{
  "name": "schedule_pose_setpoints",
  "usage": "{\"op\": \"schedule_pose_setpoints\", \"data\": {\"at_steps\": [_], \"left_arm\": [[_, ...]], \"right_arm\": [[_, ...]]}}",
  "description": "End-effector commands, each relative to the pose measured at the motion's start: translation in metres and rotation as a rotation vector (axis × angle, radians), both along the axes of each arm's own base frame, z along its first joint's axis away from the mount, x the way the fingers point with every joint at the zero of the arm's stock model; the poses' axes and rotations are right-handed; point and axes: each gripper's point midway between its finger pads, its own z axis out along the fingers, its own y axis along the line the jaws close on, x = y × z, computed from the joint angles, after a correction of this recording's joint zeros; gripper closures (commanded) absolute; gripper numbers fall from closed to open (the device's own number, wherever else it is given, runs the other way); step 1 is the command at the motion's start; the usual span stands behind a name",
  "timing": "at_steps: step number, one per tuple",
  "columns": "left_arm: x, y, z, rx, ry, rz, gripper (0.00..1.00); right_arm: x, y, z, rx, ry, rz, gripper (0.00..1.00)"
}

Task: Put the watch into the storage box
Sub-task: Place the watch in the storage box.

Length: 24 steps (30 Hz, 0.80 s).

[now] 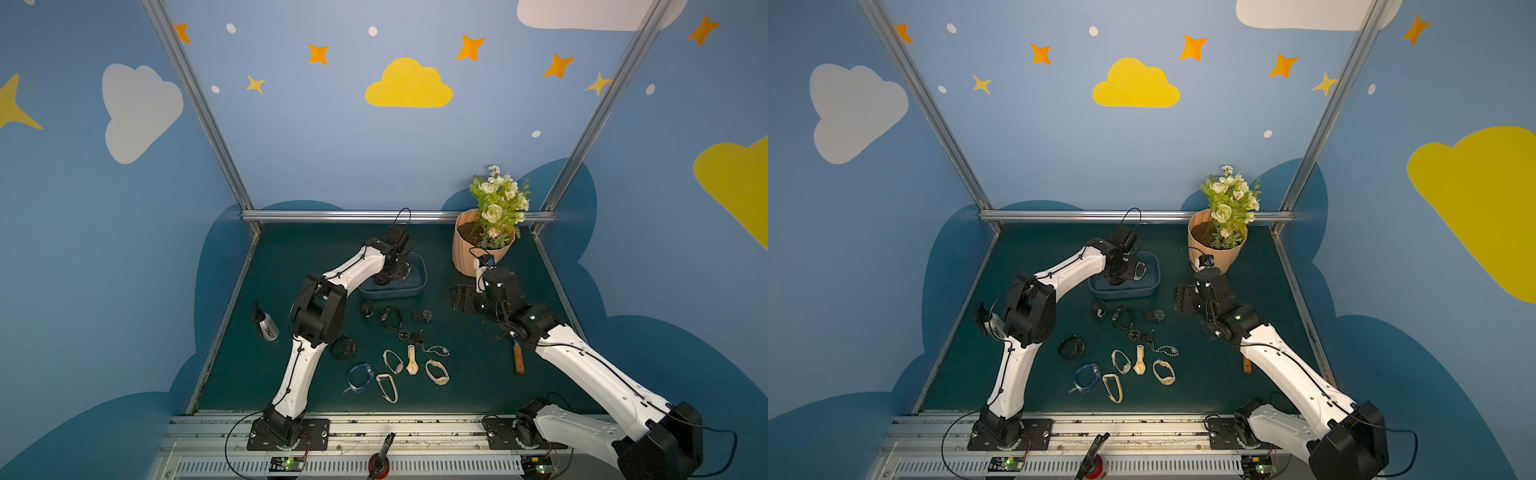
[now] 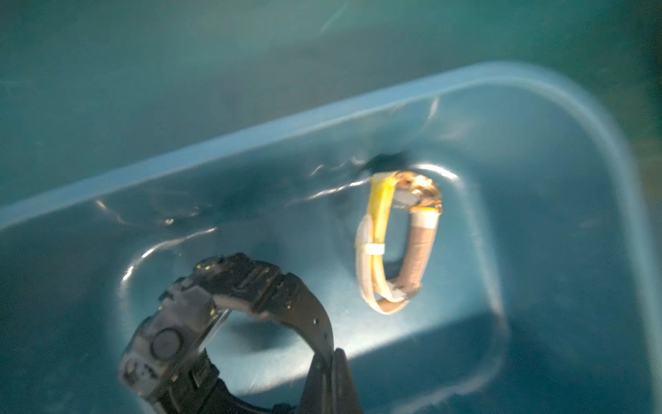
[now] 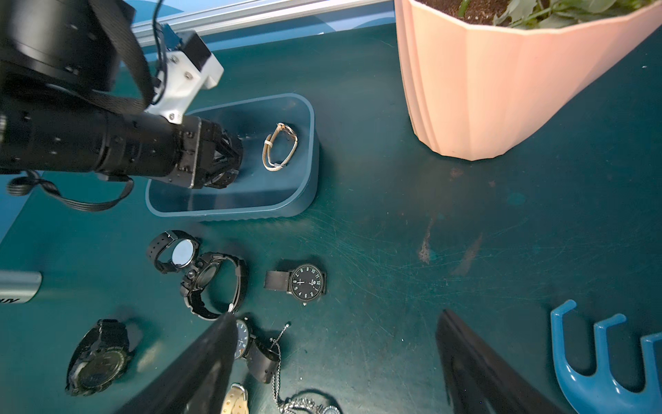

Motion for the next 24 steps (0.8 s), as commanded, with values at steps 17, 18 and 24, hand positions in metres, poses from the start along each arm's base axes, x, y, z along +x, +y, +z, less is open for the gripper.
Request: {"op": "schedule_pose_setpoints", "data": {"at_steps": [17,18,24], "left_arm": [[0.007,0.006,0.013,-0.045,0.011,0.057,0.49],[0.008,0.004,0.021,-0.058,0.001,0.056,0.44],[0.004,-0.004,0.063,-0.144,-0.047,0.034,0.27]], "right_arm": [[-0.004,-0.01,0.003,0.0,-0.005,-0.021,0.12],[-0.003,-0.01,0.003,0.001,-0.006,-0.023,0.12],[-0.003,-0.01,0.003,0.006,-0.006,-0.023,0.12]]}}
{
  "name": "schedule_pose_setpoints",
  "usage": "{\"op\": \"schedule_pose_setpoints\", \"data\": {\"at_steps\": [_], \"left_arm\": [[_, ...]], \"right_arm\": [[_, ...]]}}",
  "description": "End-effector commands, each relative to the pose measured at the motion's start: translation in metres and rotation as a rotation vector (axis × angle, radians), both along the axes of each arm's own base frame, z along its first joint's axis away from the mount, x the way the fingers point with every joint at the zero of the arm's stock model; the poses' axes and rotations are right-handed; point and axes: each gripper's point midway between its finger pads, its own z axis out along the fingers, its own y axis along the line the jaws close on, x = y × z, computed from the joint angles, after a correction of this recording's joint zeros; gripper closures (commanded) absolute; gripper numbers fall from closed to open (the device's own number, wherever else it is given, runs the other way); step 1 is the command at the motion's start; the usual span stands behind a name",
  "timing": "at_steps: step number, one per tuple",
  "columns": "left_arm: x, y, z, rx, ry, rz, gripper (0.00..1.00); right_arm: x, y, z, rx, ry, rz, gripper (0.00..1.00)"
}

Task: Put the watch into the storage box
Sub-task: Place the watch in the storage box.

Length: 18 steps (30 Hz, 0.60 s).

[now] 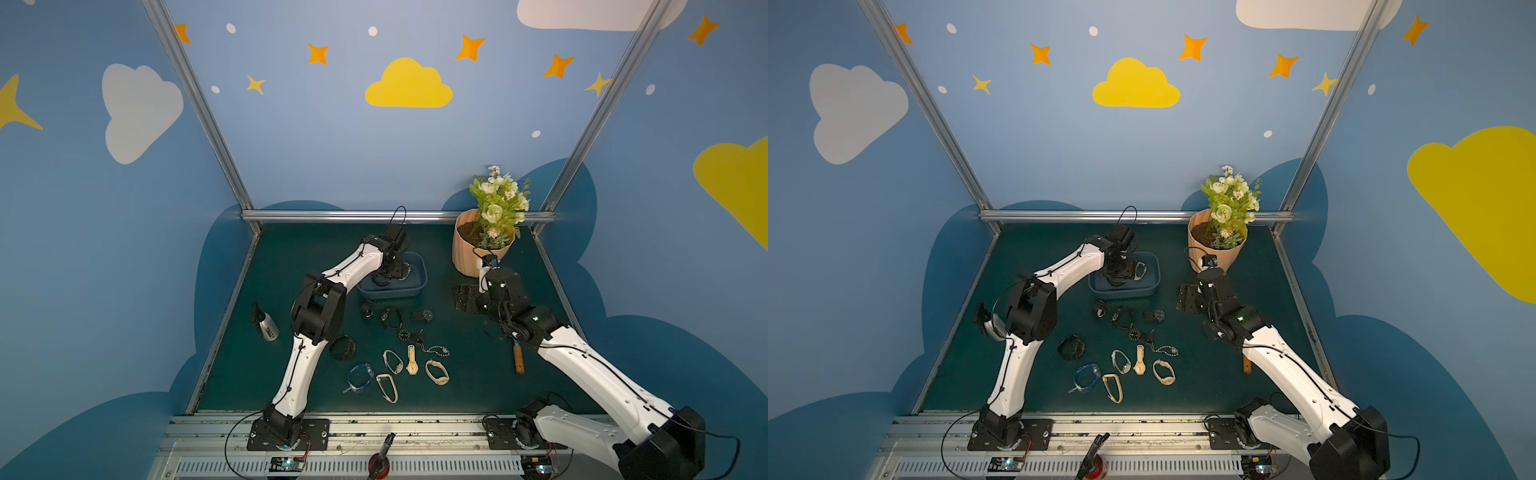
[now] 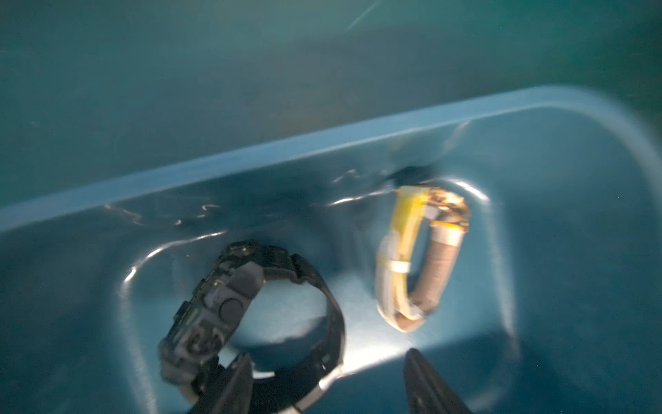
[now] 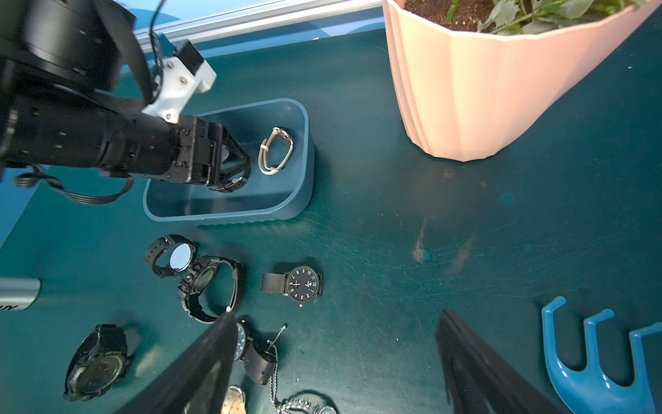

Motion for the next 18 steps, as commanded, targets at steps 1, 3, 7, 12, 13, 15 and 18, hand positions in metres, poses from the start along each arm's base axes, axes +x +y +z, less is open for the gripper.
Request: {"op": "schedule_pose_setpoints", "data": {"at_steps": [1,3,7,12,13,15,18], "left_arm": [[-0.004,-0.009,0.06,-0.104,-0.075,-0.022,0.25],[-0.009,-0.014,0.077,-0.153,-0.093,-0.038,0.21],[-0.022,-0.018,0.114,-0.245,-0.143,-0.06,0.08],[-0.047,-0.006,0.15,-0.319,-0.233,-0.054,0.01],[-0.055,0.0,0.155,-0.331,-0.256,-0.046,0.0],[-0.07,0.013,0.161,-0.345,-0.299,-0.019,0.0],[-0.101,0.035,0.168,-0.377,-0.355,0.017,0.0]], "right_arm": [[-0.002,-0.003,0.0,0.001,0.003,-0.007,0.12],[-0.002,-0.004,0.0,0.0,0.003,-0.008,0.12],[-0.001,-0.002,-0.001,0.003,0.009,-0.004,0.12],[0.001,0.0,-0.006,0.005,0.025,-0.002,0.12],[0.001,0.001,-0.009,0.004,0.034,0.0,0.12],[0.002,0.003,-0.013,0.002,0.048,0.001,0.12],[0.004,0.005,-0.022,-0.004,0.076,0.007,0.12]]}}
